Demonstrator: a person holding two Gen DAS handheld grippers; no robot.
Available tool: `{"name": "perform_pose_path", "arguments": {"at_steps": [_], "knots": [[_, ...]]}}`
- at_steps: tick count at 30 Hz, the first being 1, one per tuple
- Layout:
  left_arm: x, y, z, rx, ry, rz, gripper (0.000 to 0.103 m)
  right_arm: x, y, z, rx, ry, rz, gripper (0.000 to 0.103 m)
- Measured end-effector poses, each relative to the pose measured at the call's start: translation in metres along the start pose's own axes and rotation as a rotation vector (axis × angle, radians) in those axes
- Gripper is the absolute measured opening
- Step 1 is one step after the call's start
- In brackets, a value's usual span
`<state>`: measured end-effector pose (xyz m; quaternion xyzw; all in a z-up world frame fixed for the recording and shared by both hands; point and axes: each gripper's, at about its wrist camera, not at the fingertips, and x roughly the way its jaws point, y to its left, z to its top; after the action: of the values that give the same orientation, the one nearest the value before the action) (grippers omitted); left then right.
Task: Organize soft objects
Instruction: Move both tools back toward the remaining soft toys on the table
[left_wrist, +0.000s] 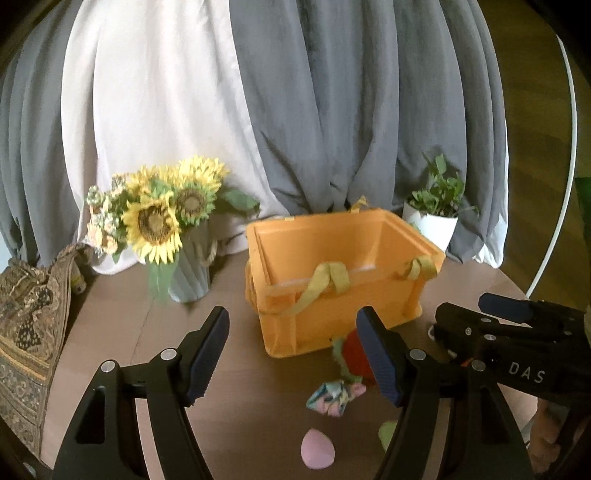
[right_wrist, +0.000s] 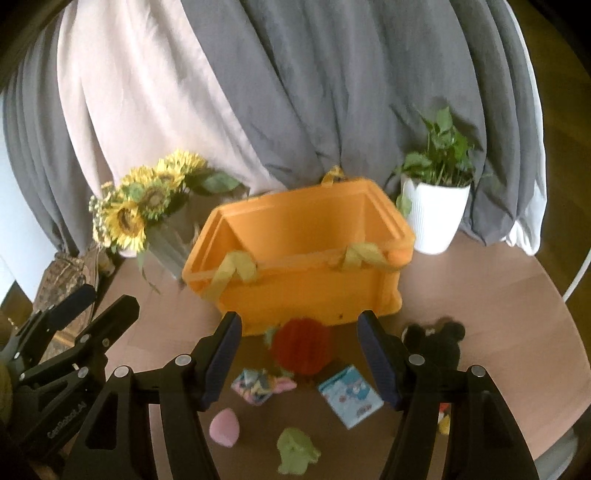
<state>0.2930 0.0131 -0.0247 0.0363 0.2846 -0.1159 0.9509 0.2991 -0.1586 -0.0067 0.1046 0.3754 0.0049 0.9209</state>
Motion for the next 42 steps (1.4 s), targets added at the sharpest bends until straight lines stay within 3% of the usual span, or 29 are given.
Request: {"name": "perform_pose_path", "arguments": {"at_steps": [42], "knots": [[0.046, -0.006, -0.118, 0.021, 0.361, -0.056, 0.071, 0.056, 0.000, -0.095, -0.004, 0.356, 0.024, 0.066]]}}
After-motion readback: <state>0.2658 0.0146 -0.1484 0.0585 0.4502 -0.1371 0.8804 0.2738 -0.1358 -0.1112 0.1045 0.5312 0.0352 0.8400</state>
